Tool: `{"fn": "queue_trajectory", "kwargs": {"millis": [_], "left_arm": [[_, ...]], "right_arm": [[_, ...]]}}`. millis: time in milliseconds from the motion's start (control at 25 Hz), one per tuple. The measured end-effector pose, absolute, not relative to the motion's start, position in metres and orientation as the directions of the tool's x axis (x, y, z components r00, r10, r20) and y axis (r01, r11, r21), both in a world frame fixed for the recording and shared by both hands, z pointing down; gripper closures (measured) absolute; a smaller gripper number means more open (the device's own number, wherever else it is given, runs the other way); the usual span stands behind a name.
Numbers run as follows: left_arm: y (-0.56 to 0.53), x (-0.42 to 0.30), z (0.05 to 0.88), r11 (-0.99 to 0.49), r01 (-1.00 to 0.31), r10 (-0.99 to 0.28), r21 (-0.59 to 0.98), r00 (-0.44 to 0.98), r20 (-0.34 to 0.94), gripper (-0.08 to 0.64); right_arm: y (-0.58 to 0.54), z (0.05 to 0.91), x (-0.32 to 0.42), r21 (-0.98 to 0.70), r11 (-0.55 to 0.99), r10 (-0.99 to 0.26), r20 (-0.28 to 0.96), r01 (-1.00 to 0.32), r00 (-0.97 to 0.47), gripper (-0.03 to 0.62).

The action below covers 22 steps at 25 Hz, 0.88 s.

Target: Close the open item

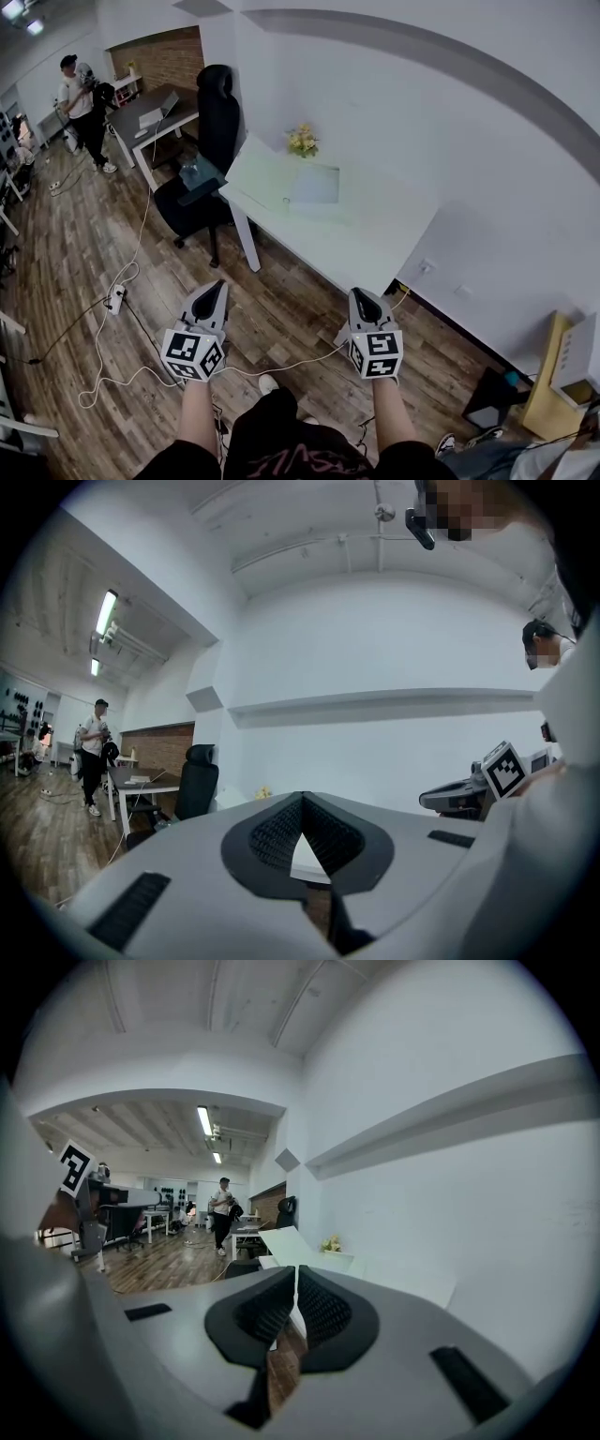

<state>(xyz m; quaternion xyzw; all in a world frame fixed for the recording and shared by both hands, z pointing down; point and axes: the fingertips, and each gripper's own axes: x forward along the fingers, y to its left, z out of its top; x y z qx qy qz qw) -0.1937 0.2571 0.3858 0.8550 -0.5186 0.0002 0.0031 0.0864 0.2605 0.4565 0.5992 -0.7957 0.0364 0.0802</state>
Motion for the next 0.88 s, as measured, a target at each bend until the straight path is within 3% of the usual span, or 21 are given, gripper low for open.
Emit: {"fn": "queue_trajectory", "kwargs": {"millis": [880], "left_arm": [[0.053,-0.249,0.398,-0.509,-0.857,-0.858,0.076,0.513,0.032,0.548]], "right_arm": [[0.074,0.447,0.041,0.079,0.208,-0.96,0.206,-0.975,-0.188,0.566]]}}
